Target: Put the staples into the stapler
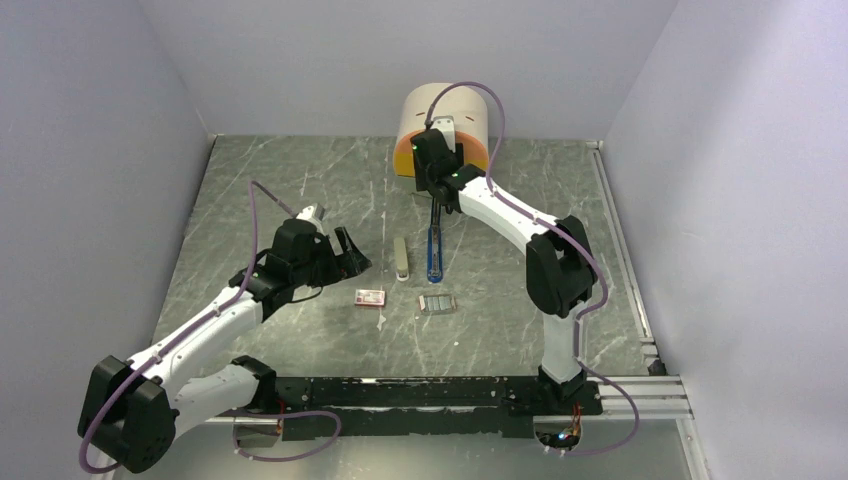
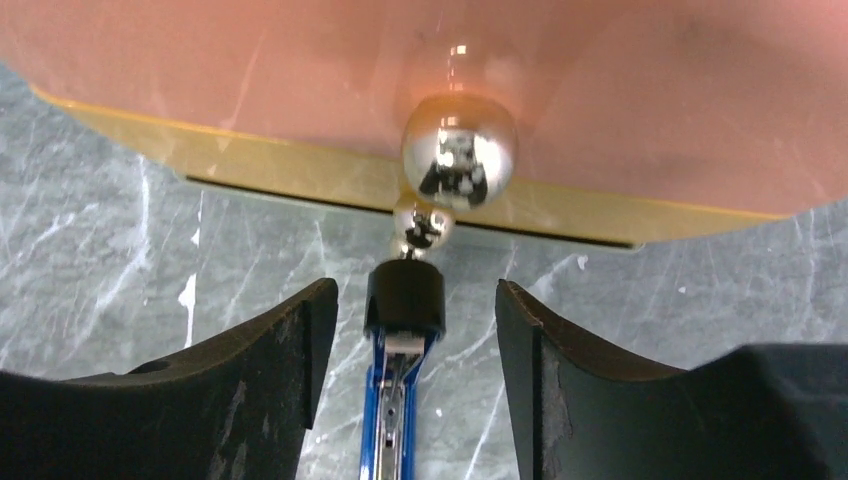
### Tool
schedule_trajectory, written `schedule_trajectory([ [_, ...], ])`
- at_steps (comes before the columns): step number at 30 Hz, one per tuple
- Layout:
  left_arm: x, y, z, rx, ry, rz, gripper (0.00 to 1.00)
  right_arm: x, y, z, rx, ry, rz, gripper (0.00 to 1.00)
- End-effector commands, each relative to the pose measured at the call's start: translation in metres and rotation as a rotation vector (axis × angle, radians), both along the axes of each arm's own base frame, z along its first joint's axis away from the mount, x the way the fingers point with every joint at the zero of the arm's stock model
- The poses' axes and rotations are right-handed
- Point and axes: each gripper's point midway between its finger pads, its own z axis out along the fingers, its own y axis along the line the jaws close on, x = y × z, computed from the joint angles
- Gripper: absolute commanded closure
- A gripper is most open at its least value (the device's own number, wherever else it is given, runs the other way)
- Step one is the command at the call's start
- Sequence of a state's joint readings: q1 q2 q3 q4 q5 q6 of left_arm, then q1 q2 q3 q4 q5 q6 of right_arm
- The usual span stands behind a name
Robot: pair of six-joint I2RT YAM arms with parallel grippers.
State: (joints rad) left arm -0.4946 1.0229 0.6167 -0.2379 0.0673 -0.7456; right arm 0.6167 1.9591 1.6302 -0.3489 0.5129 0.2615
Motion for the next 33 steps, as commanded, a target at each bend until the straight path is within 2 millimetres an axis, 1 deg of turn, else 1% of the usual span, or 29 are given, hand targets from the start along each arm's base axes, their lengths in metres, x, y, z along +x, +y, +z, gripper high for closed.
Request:
schedule_trajectory([
  [1, -0.011, -0.011, 0.001, -0.042, 0.008, -0.072, 0.09, 0.016, -0.002, 0.001, -0.001, -0.010, -0.034, 0.41],
  [4, -0.012, -0.016, 0.007, -0.066, -0.002, -0.097, 0.09, 0.016, 0.001, 0.000, 0.016, -0.002, -0.036, 0.51],
  [7, -0.012, -0.022, 0.012, -0.084, -0.007, -0.126, 0.09, 0.015, 0.002, 0.000, 0.034, 0.004, -0.034, 0.65],
  [9, -0.011, -0.030, 0.016, -0.118, -0.009, -0.151, 0.10, 0.012, 0.001, 0.004, 0.043, 0.004, -0.039, 0.74],
  [11, -0.010, -0.040, 0.020, -0.165, -0.012, -0.178, 0.12, 0.009, -0.001, 0.009, 0.050, -0.002, -0.045, 0.80],
  [13, -0.007, -0.050, 0.025, -0.206, -0.014, -0.197, 0.13, 0.004, -0.004, 0.013, 0.059, -0.007, -0.045, 0.81],
  [16, 0.005, -0.066, 0.036, -0.251, -0.042, -0.203, 0.17, -0.007, -0.008, 0.013, 0.068, -0.002, -0.038, 0.82],
  [18, 0.016, -0.077, 0.037, -0.248, -0.056, -0.199, 0.21, -0.014, -0.009, 0.013, 0.088, -0.002, -0.025, 0.83],
  [20, 0.026, -0.093, 0.041, -0.251, -0.064, -0.214, 0.27, -0.024, -0.007, 0.014, 0.109, -0.009, -0.004, 0.85],
  [22, 0.037, -0.108, 0.040, -0.232, -0.070, -0.224, 0.36, -0.032, -0.005, 0.016, 0.129, -0.022, 0.008, 0.85],
  [25, 0.058, -0.123, 0.023, -0.170, -0.066, -0.203, 0.46, -0.044, -0.004, 0.016, 0.140, -0.030, 0.020, 0.86],
  [27, 0.069, -0.135, 0.014, -0.161, -0.050, -0.219, 0.50, -0.051, -0.004, 0.014, 0.136, -0.027, 0.027, 0.87],
  [30, 0.076, -0.154, -0.001, -0.164, -0.016, -0.257, 0.54, -0.061, -0.001, 0.012, 0.130, -0.021, 0.040, 0.87],
  [33, 0.076, -0.168, -0.020, -0.128, 0.021, -0.285, 0.59, -0.069, 0.002, 0.009, 0.127, -0.009, 0.052, 0.87],
])
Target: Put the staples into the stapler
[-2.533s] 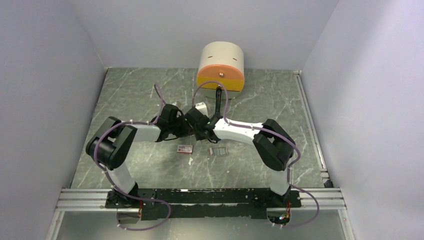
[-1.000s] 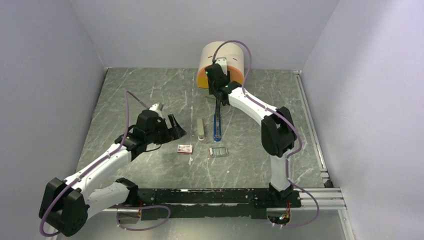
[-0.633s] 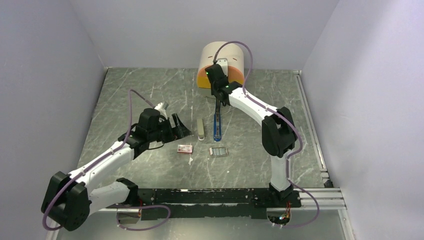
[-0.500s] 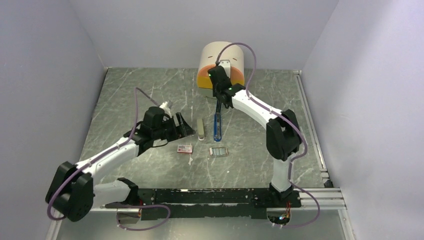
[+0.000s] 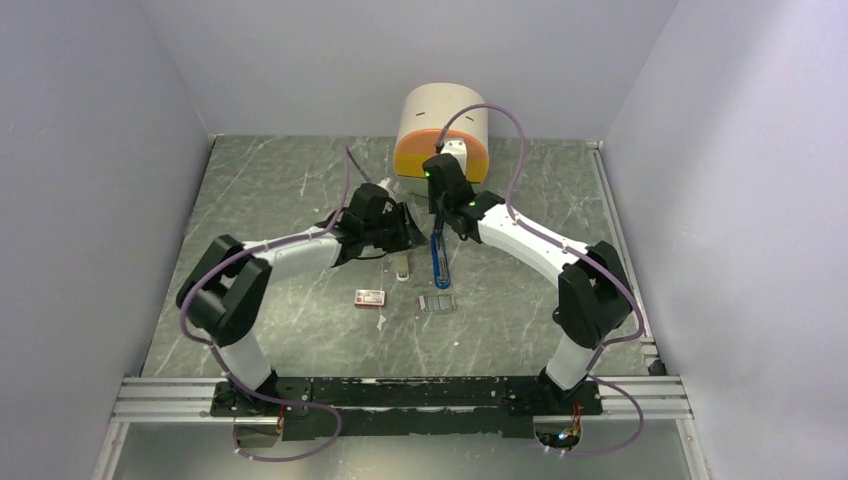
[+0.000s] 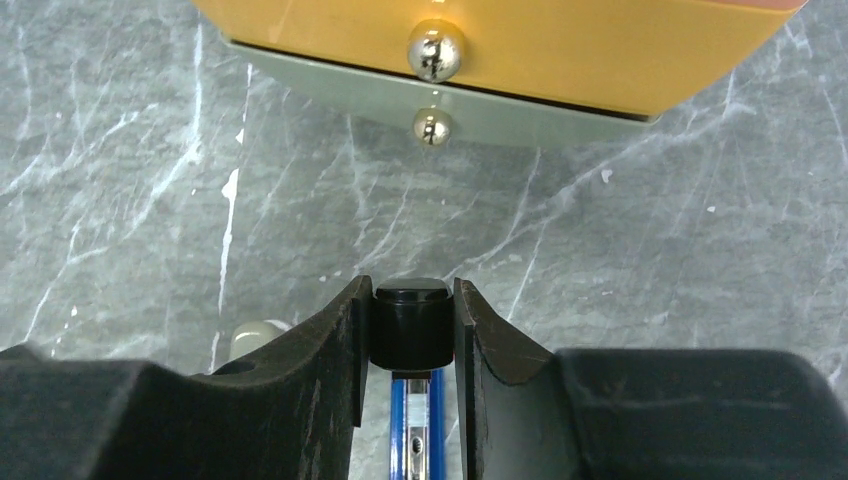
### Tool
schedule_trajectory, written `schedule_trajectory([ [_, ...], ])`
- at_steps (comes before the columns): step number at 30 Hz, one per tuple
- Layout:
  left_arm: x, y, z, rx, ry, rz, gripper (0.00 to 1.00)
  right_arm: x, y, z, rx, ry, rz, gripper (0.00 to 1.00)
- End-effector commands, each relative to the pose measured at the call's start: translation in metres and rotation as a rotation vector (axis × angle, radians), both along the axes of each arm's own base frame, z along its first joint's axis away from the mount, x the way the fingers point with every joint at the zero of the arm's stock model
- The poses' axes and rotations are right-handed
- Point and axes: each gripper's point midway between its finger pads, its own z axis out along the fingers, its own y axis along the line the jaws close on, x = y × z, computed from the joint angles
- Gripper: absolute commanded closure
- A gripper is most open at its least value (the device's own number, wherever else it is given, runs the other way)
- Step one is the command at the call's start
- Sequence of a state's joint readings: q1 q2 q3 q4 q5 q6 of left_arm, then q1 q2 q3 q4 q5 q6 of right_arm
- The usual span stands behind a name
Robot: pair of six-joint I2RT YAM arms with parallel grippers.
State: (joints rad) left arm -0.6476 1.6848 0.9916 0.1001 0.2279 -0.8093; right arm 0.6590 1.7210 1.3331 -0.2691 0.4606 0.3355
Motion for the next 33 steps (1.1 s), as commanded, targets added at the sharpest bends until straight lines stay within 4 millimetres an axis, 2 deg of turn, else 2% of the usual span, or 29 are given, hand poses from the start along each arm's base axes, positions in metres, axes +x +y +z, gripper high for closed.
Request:
schedule_trajectory([
  [1, 0.006, -0.020, -0.011, 0.030, -0.015, -0.038, 0.61, -0.011, 0.006, 0.004, 0.022, -0.008, 0.008, 0.87],
  [7, 0.000, -0.020, -0.040, 0.090, 0.037, -0.027, 0.66, -0.031, 0.007, -0.010, 0.027, 0.084, 0.052, 0.87],
  [15, -0.012, -0.028, -0.071, 0.156, 0.101, -0.006, 0.57, -0.054, 0.000, -0.028, 0.030, 0.193, 0.041, 0.87],
  [17, -0.014, -0.030, -0.078, 0.150, 0.115, 0.003, 0.59, -0.057, -0.002, -0.031, 0.030, 0.201, 0.037, 0.87],
  [21, -0.017, -0.029, -0.090, 0.160, 0.137, 0.018, 0.72, -0.061, -0.006, -0.036, 0.021, 0.216, 0.030, 0.87],
  [25, -0.019, -0.028, -0.091, 0.160, 0.132, 0.021, 0.75, -0.066, -0.006, -0.038, 0.033, 0.221, 0.038, 0.87],
  [33, -0.018, -0.032, -0.079, 0.139, 0.109, 0.002, 0.69, -0.073, -0.010, -0.043, 0.036, 0.234, 0.043, 0.87],
])
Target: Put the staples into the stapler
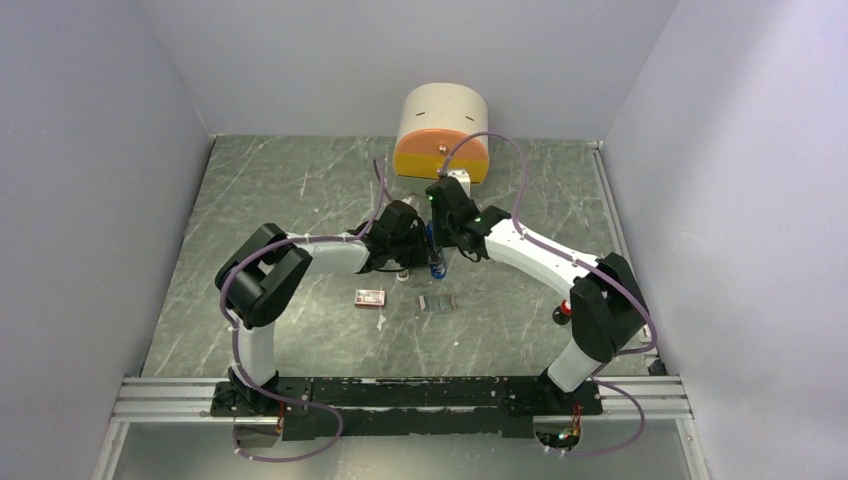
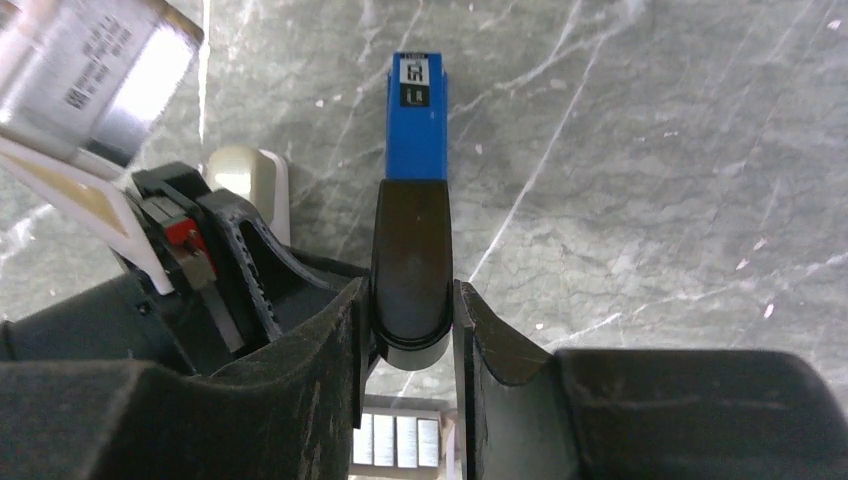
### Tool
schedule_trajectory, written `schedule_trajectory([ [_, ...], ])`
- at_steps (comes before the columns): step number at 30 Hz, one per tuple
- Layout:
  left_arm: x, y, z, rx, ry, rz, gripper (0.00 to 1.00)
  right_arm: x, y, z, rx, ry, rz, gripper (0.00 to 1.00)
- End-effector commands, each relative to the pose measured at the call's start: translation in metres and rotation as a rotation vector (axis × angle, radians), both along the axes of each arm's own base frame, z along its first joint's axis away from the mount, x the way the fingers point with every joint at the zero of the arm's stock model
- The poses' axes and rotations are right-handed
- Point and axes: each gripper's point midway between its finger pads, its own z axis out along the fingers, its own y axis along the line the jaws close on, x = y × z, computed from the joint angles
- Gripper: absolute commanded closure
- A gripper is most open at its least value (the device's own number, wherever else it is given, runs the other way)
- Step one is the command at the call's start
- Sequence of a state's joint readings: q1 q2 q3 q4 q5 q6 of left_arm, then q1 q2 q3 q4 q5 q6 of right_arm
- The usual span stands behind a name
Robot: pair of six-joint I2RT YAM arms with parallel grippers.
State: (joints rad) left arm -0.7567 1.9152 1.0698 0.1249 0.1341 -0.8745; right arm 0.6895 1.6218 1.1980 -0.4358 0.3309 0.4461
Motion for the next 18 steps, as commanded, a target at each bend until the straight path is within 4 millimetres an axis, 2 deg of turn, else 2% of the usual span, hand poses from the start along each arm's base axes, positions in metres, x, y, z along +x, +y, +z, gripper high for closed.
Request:
schedule_trajectory([
  [1, -0.006, 0.007, -0.005, 0.041, 0.003, -0.004, 0.68, -0.004, -0.005, -0.001, 0.008, 0.006, -0.011, 0.87],
  [11, -0.007, 0.014, 0.013, 0.026, -0.030, 0.024, 0.66, -0.010, -0.005, -0.007, 0.005, 0.026, 0.003, 0.87],
  [18, -0.013, 0.018, 0.017, 0.003, -0.029, 0.029, 0.65, -0.014, -0.004, -0.015, -0.004, 0.046, 0.015, 0.87],
])
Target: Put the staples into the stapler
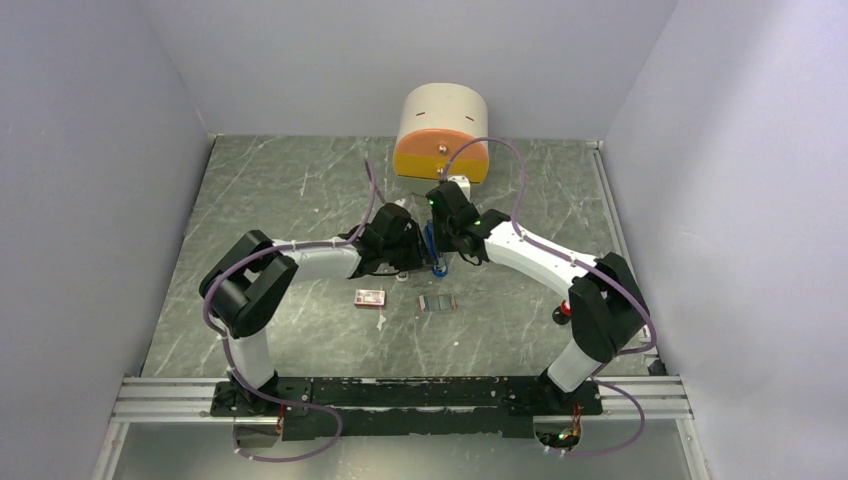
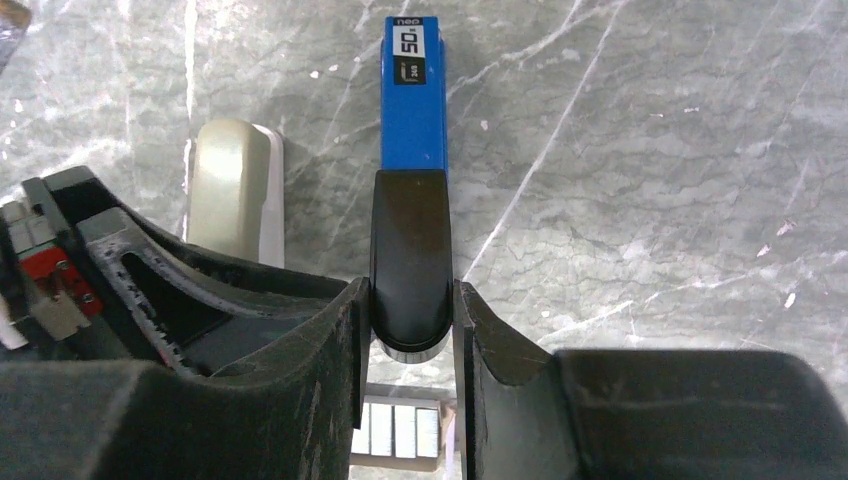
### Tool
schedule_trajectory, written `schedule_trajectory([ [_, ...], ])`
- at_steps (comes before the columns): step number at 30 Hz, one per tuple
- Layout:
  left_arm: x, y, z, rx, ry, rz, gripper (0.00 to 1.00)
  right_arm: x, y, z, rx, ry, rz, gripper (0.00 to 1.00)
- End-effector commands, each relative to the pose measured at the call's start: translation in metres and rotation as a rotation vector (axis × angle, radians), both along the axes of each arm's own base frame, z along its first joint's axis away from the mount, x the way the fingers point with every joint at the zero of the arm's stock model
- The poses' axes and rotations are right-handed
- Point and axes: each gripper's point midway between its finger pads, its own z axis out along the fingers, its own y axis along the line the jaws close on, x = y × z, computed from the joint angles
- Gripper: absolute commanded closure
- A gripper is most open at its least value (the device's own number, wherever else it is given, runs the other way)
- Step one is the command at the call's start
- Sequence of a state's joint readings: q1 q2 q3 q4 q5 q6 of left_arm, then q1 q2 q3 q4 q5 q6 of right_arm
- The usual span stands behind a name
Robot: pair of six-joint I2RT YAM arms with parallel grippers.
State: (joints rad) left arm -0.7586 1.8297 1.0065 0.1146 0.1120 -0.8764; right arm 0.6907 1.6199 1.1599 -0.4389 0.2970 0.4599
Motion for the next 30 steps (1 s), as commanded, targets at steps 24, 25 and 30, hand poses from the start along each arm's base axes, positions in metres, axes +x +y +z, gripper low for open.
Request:
schedule_trajectory([
  [24, -0.010, 0.010, 0.024, -0.021, -0.026, 0.009, 0.66, -0.042, -0.015, -0.097, -0.154, 0.188, 0.029, 0.88],
  [25, -0.012, 0.011, 0.026, -0.021, -0.027, 0.008, 0.66, -0.045, -0.017, -0.103, -0.163, 0.201, 0.027, 0.87],
  [30, -0.016, 0.020, 0.030, -0.006, -0.038, 0.019, 0.66, -0.053, -0.022, -0.124, -0.173, 0.242, 0.014, 0.88],
])
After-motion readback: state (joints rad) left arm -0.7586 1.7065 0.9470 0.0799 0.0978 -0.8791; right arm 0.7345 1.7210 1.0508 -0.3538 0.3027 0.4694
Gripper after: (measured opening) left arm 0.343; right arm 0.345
